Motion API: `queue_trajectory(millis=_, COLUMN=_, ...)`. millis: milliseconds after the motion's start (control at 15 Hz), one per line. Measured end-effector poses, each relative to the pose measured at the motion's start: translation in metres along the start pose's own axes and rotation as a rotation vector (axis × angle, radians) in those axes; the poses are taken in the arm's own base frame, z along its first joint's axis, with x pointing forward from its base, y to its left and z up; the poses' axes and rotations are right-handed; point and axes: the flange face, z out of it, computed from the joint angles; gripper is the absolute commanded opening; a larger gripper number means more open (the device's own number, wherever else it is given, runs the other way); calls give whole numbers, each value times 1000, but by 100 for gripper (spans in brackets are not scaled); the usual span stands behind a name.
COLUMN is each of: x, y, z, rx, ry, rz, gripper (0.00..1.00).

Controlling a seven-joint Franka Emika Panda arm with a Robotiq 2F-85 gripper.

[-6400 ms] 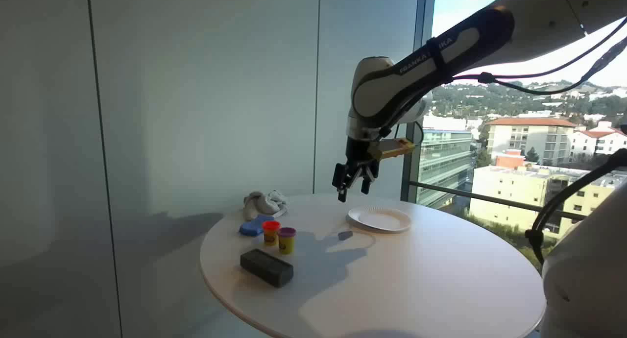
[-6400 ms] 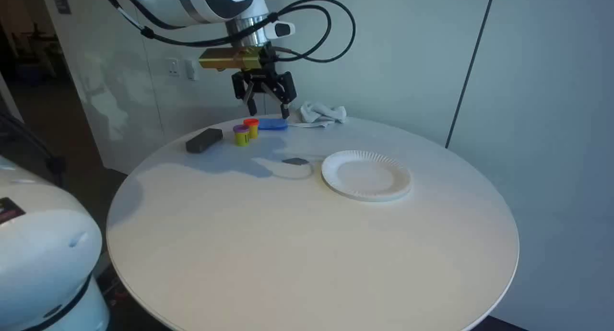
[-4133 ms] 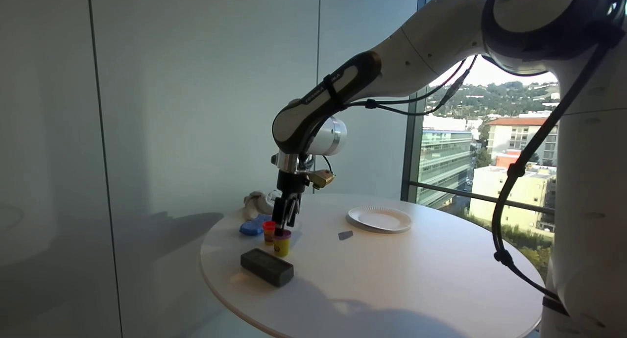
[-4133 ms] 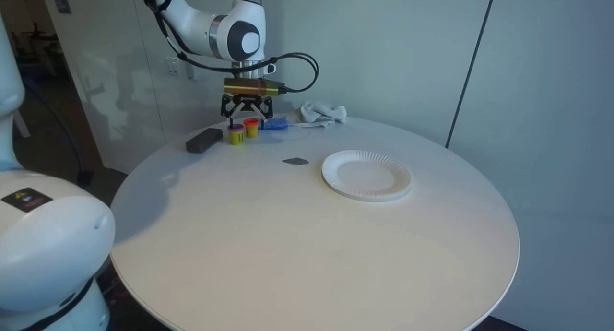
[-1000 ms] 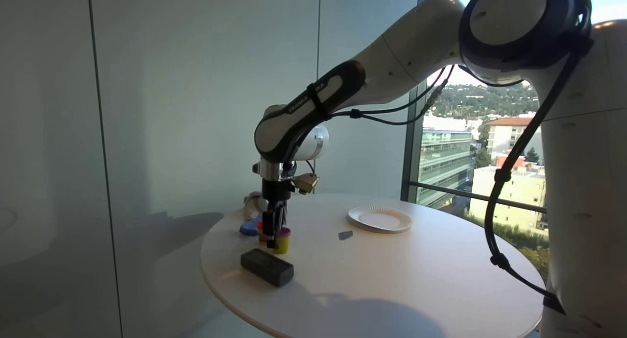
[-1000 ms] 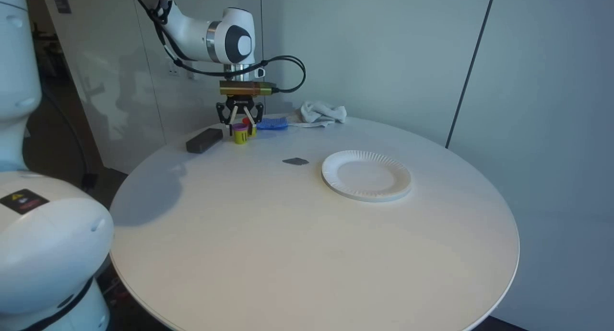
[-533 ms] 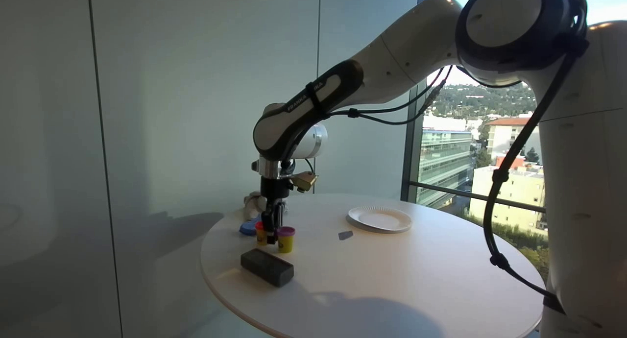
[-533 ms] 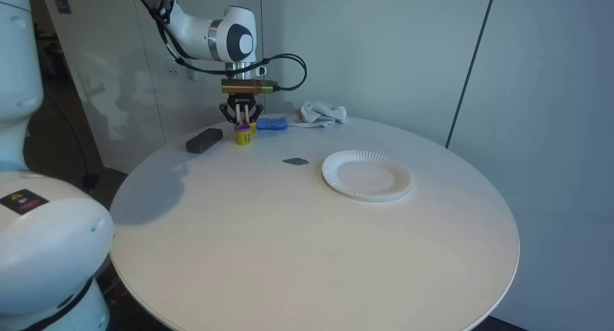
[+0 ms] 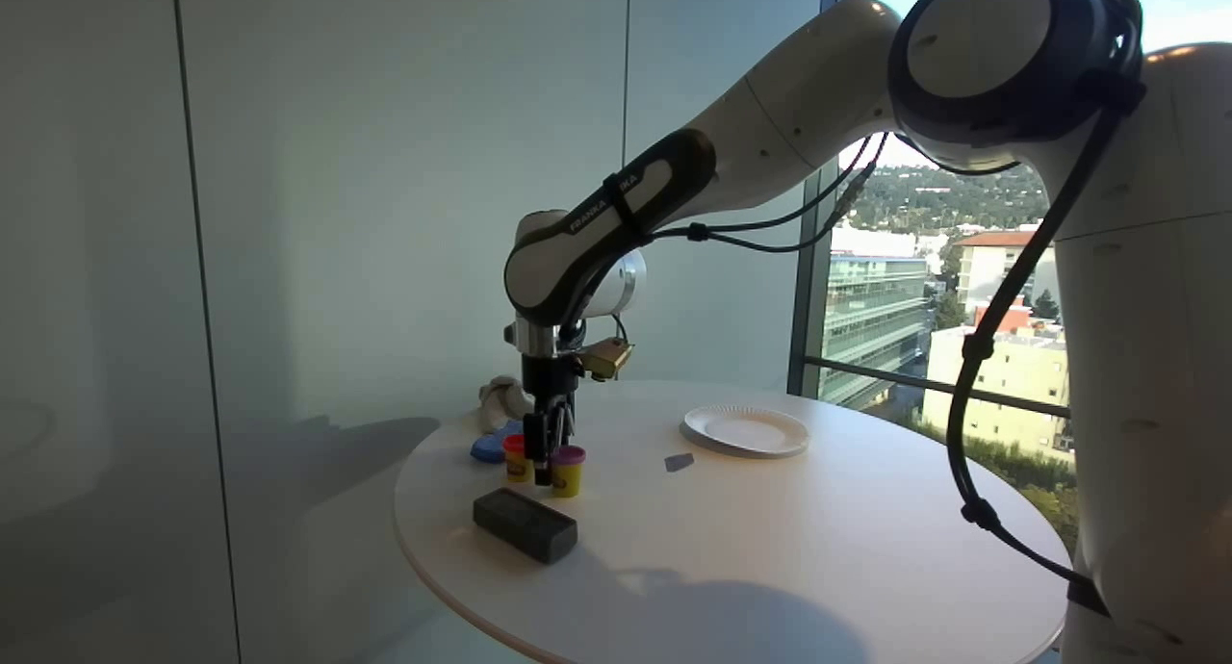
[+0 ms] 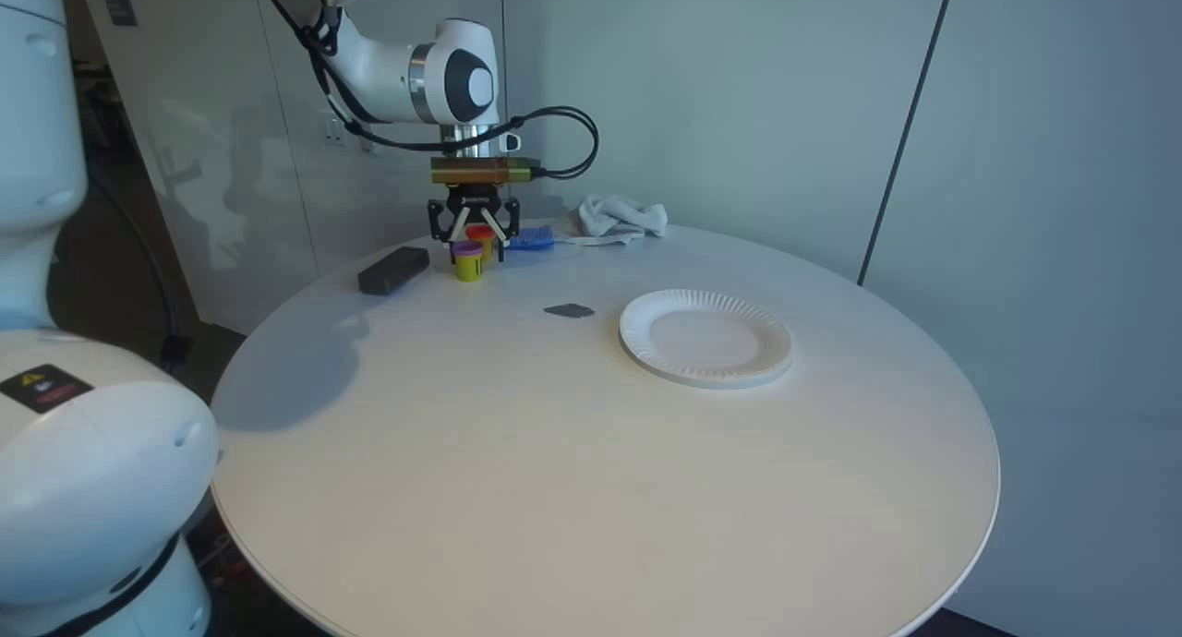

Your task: Put the yellow containers on the white plate.

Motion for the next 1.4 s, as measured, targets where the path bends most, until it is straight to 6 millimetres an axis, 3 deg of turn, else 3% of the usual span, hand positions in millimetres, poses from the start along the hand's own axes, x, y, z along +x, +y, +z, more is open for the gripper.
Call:
queue_trajectory(millis=267, x=-8, y=3, z=5, rx=10, ry=-60, rz=37, gripper=100)
queue_trajectory(millis=333, x=-10, y=3, z=6, rx=13, ry=-75, rz=45, gripper=75)
queue_trajectory(millis=467, x=-12, y=4, z=7, rx=17, ry=-84, rz=54, gripper=68)
queue_trajectory(millis=867, x=-12, y=4, z=7, rx=17, ry=-87, rz=75, gripper=21)
queue_trajectory(millis=1200, x=-16, y=10, z=5, rx=-16, ry=-100, rz=125, gripper=20)
queue_trajectory(millis=1400, x=-30, y=25, z=-12, rx=-110, ry=-119, rz=218, gripper=20)
